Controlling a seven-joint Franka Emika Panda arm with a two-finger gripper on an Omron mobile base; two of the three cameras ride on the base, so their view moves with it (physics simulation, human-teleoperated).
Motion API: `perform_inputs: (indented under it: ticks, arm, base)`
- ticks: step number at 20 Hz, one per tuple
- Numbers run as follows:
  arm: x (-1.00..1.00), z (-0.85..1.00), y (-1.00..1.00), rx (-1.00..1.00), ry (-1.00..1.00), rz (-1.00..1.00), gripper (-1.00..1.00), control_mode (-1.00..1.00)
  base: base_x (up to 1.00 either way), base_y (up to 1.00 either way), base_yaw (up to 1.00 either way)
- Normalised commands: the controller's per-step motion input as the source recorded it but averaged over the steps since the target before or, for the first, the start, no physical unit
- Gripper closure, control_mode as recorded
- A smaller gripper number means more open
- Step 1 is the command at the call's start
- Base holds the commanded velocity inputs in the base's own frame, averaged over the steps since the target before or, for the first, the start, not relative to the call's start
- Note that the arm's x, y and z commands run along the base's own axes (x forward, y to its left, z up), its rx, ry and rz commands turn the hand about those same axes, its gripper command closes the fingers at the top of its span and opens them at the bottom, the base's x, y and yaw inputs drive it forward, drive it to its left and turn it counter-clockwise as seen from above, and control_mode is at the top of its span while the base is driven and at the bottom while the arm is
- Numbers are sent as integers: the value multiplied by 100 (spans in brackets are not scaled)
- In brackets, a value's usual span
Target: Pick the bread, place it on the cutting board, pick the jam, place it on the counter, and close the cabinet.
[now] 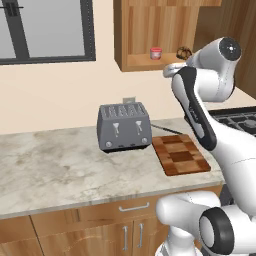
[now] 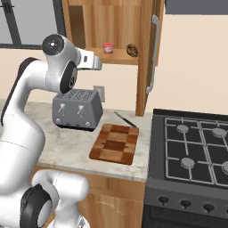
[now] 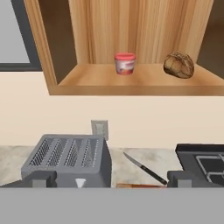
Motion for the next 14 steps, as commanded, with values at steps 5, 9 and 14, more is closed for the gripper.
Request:
perform_inputs:
  ticks: [5,9,14]
  arm:
    - [33,19,-4,0,0,0,-100,-100]
    - [29,16,-5,0,0,0,-100,-100]
    - [28,9,-4,0,0,0,-100,-100]
  base:
    - [0,0,0]
    - [0,0,0]
    - [0,0,0]
